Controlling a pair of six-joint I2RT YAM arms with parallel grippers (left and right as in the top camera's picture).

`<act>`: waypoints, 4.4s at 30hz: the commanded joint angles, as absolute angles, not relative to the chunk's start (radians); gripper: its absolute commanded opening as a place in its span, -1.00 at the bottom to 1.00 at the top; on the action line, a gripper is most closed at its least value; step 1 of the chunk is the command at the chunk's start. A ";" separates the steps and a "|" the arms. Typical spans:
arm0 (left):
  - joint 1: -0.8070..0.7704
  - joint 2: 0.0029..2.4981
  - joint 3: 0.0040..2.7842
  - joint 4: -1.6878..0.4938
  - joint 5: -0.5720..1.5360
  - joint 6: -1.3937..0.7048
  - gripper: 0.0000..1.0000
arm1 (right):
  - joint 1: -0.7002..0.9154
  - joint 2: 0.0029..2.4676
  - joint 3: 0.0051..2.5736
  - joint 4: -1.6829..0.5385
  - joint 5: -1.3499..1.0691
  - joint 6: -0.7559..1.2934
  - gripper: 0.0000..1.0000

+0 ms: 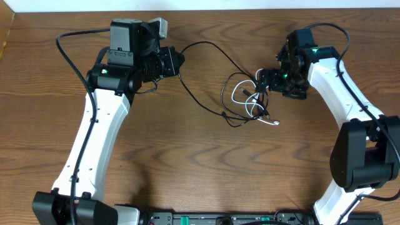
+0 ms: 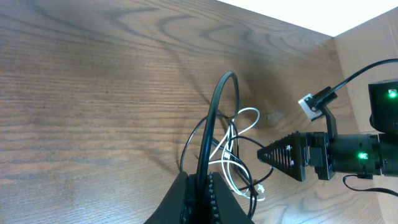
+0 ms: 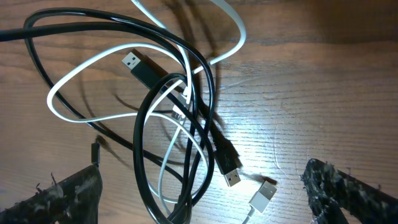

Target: Untangle cables

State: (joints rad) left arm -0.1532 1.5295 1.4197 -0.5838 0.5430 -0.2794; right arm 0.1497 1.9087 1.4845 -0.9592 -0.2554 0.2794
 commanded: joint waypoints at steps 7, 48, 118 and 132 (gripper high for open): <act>-0.150 1.509 1.422 -0.585 0.485 -0.256 -0.85 | 0.152 1.915 1.483 -0.957 -0.261 0.272 0.99; -0.150 1.509 1.422 -0.575 0.485 -0.259 -0.85 | 0.152 1.915 1.483 -0.957 -0.261 0.272 0.98; -0.290 1.628 1.410 -0.601 0.418 -0.398 -0.83 | 0.161 1.688 1.853 -0.963 -0.706 0.506 -0.98; -0.307 1.647 1.410 -0.593 0.378 -0.398 0.55 | 0.053 1.607 2.048 -0.764 -1.001 0.708 -0.97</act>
